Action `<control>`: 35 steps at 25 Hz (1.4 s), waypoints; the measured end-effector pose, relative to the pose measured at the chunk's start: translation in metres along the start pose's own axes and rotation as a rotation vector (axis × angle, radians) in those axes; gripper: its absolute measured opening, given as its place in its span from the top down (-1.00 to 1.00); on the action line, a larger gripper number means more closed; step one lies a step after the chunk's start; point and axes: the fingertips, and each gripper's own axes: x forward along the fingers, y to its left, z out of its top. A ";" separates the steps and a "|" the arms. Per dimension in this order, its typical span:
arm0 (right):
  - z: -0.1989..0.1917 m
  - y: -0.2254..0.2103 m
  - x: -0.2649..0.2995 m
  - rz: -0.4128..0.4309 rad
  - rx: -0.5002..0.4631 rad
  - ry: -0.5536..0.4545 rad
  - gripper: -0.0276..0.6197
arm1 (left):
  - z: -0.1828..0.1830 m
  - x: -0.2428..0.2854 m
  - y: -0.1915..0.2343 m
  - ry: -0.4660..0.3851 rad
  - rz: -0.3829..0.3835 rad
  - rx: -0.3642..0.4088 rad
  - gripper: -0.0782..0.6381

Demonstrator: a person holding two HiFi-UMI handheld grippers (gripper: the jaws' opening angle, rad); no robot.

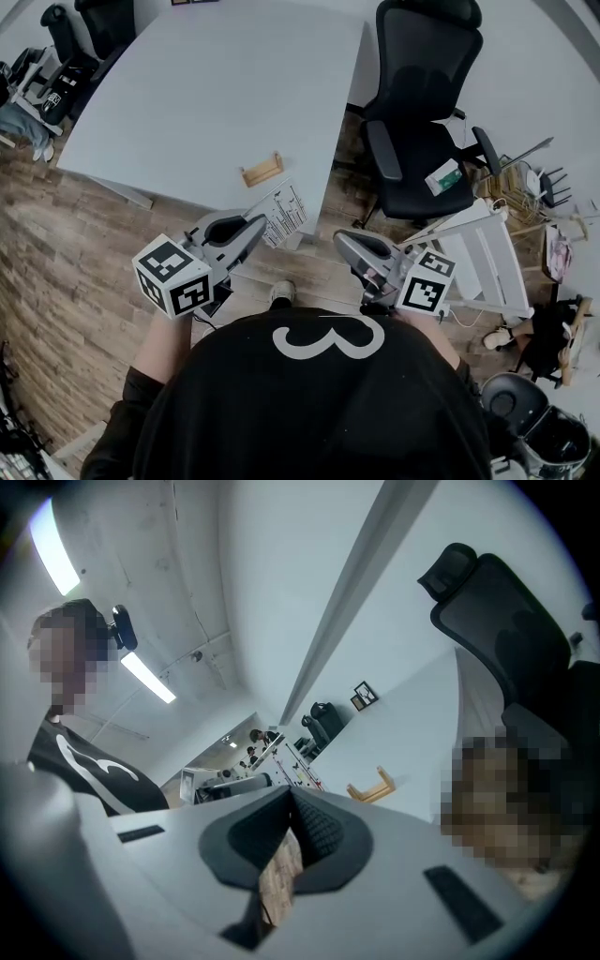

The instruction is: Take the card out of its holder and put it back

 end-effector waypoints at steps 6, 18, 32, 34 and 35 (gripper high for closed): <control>-0.009 -0.018 0.002 -0.022 -0.014 -0.025 0.89 | -0.008 0.009 0.021 0.003 -0.009 0.056 0.71; 0.035 -0.042 0.048 -0.089 0.024 -0.061 0.89 | 0.048 0.019 0.104 0.033 -0.082 0.083 0.71; 0.039 -0.069 0.057 -0.124 0.057 -0.069 0.89 | 0.043 0.044 0.157 0.090 -0.080 0.166 0.71; 0.039 -0.072 0.057 -0.127 0.060 -0.067 0.89 | 0.042 0.046 0.160 0.092 -0.087 0.170 0.71; 0.040 -0.074 0.058 -0.128 0.060 -0.066 0.89 | 0.042 0.047 0.161 0.092 -0.093 0.171 0.71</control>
